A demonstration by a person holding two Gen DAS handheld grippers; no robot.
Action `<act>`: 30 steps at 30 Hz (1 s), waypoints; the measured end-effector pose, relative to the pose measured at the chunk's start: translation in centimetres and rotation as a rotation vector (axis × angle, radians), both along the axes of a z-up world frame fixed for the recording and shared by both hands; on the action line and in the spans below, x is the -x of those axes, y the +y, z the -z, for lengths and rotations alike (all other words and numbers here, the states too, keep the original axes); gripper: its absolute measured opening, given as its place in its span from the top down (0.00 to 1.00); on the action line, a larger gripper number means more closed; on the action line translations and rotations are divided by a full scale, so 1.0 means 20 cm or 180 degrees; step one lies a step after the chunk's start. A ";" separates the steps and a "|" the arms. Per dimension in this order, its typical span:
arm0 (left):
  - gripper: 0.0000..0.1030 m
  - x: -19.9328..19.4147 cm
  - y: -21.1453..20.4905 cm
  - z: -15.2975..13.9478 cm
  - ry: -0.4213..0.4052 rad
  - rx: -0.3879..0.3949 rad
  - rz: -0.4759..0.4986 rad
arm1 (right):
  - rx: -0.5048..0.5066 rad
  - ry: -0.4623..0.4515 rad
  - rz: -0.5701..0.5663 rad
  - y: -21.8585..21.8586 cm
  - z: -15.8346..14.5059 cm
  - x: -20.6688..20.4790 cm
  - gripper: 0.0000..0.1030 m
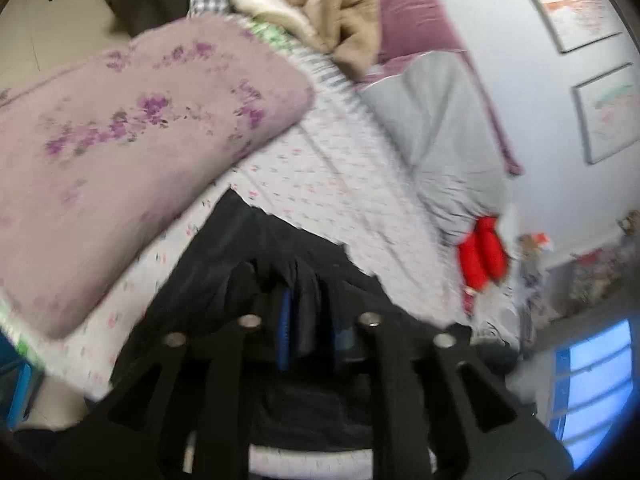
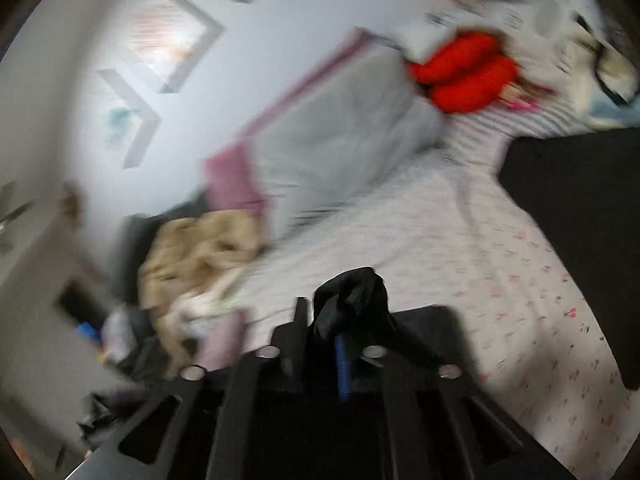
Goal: Fold large clothes
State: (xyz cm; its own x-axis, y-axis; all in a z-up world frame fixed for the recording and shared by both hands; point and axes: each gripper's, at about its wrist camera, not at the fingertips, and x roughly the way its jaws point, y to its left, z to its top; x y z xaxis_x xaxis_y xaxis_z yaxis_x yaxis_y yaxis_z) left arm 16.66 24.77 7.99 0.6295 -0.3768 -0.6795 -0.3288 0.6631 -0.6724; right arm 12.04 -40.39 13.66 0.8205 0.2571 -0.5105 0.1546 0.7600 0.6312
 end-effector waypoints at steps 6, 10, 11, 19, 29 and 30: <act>0.42 -0.11 0.03 0.14 0.0155 -0.0903 -0.0052 | -0.0035 0.0916 0.0459 -0.25 0.47 -0.18 0.35; 0.36 -0.15 0.06 0.24 0.0287 -0.0800 0.0016 | 0.0253 0.0955 0.0337 -0.29 0.53 -0.23 0.30; 0.36 -0.16 0.04 0.26 0.0339 -0.0841 0.0060 | 0.0302 0.1017 0.0264 -0.28 0.56 -0.26 0.30; 0.37 -0.29 -0.14 0.38 0.0456 -0.1000 0.0327 | 0.0563 0.1095 -0.0418 -0.04 0.66 -0.39 0.32; 0.97 -0.41 -0.16 0.41 0.0435 -0.1258 0.0093 | 0.0804 0.1029 -0.0139 0.00 0.63 -0.46 0.94; 0.97 -0.42 -0.16 0.41 0.0418 -0.1272 0.0070 | 0.0816 0.1004 -0.0074 0.00 0.61 -0.47 0.94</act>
